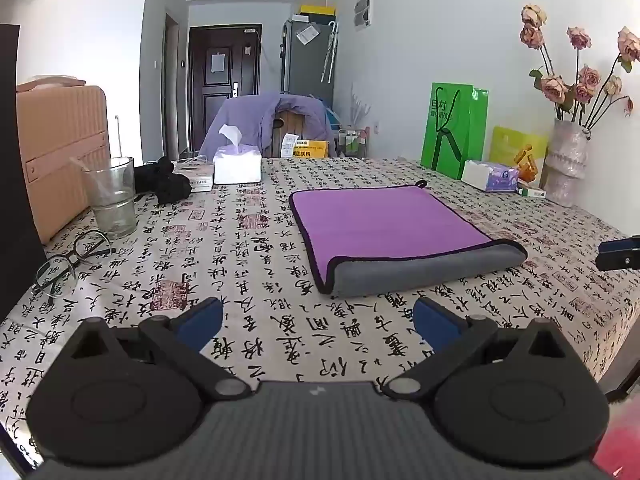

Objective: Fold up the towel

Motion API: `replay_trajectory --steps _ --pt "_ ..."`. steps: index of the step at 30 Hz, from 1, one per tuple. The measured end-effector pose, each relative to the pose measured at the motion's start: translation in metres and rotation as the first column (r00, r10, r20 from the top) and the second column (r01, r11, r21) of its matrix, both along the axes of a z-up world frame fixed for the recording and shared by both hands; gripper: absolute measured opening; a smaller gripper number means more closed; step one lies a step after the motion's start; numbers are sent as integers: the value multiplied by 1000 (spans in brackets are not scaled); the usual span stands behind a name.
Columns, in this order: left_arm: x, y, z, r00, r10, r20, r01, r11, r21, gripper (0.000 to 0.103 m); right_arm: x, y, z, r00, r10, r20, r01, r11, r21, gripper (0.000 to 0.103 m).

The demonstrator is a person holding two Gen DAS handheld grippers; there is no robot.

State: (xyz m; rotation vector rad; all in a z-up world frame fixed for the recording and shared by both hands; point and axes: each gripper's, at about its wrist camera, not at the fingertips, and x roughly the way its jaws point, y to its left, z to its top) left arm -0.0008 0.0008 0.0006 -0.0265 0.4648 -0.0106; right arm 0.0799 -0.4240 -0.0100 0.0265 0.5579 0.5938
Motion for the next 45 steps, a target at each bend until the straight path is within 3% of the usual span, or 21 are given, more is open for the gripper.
replay_trajectory --steps 45 --pt "-2 -2 3 1000 -10 29 11 1000 -27 103 -6 1 2 1000 -3 15 3 1000 -11 103"
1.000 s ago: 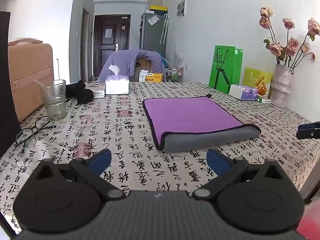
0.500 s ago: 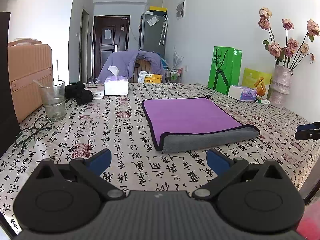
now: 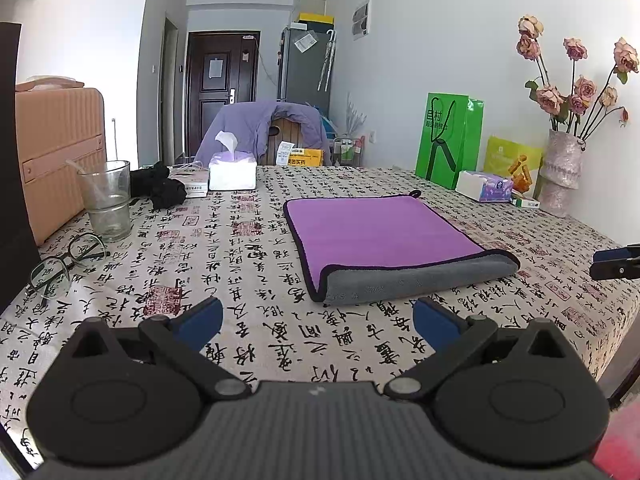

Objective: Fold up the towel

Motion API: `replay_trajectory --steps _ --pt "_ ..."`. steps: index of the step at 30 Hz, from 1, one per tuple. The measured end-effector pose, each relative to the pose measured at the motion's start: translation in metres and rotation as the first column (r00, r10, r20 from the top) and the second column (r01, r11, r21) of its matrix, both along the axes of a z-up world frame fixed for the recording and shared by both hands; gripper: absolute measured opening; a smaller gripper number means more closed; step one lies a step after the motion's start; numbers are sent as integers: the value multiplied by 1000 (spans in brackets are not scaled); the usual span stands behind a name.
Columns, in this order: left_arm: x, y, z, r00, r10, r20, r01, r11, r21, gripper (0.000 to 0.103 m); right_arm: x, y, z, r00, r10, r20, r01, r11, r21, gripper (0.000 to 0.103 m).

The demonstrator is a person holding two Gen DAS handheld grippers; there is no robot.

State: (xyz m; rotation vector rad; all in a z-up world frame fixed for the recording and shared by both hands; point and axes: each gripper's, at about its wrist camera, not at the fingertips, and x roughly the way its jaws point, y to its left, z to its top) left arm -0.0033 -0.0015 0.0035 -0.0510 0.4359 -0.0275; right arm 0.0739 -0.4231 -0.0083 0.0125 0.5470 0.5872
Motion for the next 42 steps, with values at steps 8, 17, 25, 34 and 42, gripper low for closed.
replay_trajectory --steps 8,17,25,34,42 --pt "0 0 0 1000 0 0 0 1000 0 103 0 0 0 1000 0 0 0 1000 0 103" --pt "-1 -2 -1 1000 -8 1 8 1000 -2 103 1 1 -1 1000 3 -1 -3 1000 0 103" --pt "-3 -1 0 1000 -7 4 7 1000 -2 103 2 1 -2 1000 2 -2 -2 1000 -1 103" --pt "-3 -1 0 1000 -9 3 9 1000 -2 103 2 1 -3 1000 -1 -2 1 1000 -3 103" --pt "-4 -2 -1 1000 -9 3 9 1000 -3 103 2 2 -3 1000 1 -1 -1 1000 -6 103"
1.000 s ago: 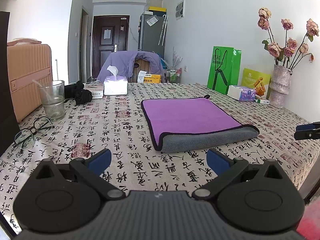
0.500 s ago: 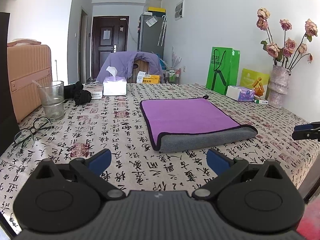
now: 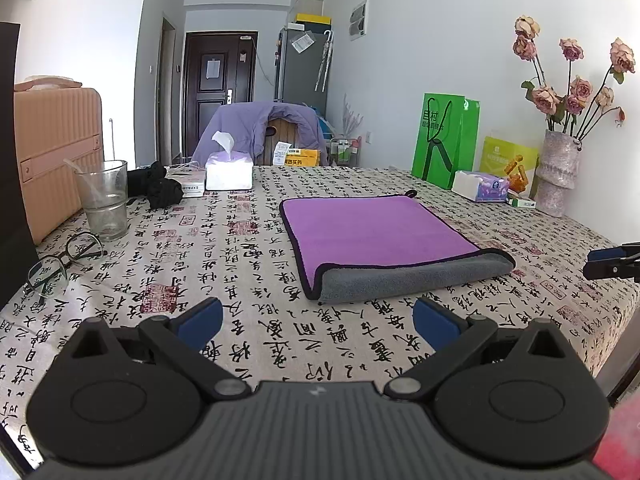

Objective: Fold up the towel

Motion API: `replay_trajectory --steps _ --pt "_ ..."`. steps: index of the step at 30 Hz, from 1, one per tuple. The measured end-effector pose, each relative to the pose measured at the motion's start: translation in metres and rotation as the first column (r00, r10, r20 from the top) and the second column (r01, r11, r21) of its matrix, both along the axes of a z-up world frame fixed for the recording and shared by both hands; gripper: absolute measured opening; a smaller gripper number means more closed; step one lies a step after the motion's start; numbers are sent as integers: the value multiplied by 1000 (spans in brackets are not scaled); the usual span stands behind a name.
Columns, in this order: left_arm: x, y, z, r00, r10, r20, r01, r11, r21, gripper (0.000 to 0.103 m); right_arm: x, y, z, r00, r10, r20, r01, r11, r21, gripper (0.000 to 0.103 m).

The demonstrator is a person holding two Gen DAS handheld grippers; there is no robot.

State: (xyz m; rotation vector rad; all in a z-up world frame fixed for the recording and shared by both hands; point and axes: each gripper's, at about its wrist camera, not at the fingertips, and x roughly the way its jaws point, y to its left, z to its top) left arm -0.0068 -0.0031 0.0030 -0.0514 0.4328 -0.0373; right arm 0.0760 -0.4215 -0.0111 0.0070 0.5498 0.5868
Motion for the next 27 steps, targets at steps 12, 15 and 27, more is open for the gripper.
replay_trajectory --steps 12,15,27 --pt "5 0 0 1000 -8 -6 8 1000 7 103 5 1 0 1000 1 -4 -1 1000 -6 103" --pt "11 0 0 1000 -15 -9 16 1000 9 103 9 3 0 1000 4 -3 -4 1000 -8 103" --pt "40 3 -1 999 -28 -17 28 1000 10 103 33 13 -3 1000 20 -10 -20 999 -28 103"
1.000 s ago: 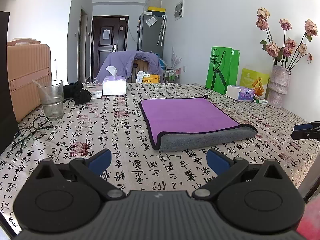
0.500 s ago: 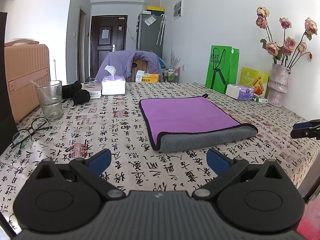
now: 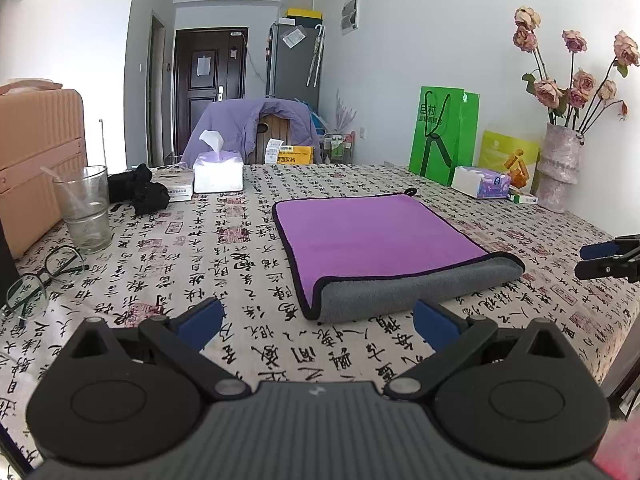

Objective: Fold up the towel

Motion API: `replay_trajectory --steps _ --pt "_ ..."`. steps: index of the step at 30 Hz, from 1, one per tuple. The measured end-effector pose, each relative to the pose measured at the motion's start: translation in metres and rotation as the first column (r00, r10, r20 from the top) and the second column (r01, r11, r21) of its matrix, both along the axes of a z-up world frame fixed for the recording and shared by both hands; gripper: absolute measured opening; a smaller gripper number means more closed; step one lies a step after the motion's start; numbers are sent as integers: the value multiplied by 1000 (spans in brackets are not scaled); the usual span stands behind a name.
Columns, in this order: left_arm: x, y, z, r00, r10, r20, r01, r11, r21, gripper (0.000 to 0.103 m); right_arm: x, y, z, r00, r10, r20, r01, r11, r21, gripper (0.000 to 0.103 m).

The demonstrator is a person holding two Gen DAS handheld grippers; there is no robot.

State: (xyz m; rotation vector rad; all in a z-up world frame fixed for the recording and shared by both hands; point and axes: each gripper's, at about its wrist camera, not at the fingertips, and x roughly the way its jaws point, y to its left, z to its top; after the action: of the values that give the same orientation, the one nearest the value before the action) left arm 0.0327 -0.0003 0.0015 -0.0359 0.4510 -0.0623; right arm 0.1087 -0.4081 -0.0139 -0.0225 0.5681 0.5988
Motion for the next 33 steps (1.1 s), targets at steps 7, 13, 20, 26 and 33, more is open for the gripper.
replay_trajectory --steps 7,13,20,26,33 --pt "19 3 -3 1000 -7 -13 7 1000 -5 103 17 10 -4 1000 15 -8 -15 1000 -14 103" --pt "38 4 -5 999 -25 -26 24 1000 -5 103 32 19 -6 999 32 -13 -32 999 -24 103" --pt "62 5 -9 998 -39 -43 38 999 -32 103 50 32 -9 998 55 -21 -56 998 -40 103" --pt "82 0 -12 997 -58 -59 56 998 -34 103 65 41 -14 997 71 -37 -73 996 -46 103" --pt "100 -3 -18 994 -67 -86 64 997 -42 103 82 49 -21 996 75 -47 -77 996 -54 103"
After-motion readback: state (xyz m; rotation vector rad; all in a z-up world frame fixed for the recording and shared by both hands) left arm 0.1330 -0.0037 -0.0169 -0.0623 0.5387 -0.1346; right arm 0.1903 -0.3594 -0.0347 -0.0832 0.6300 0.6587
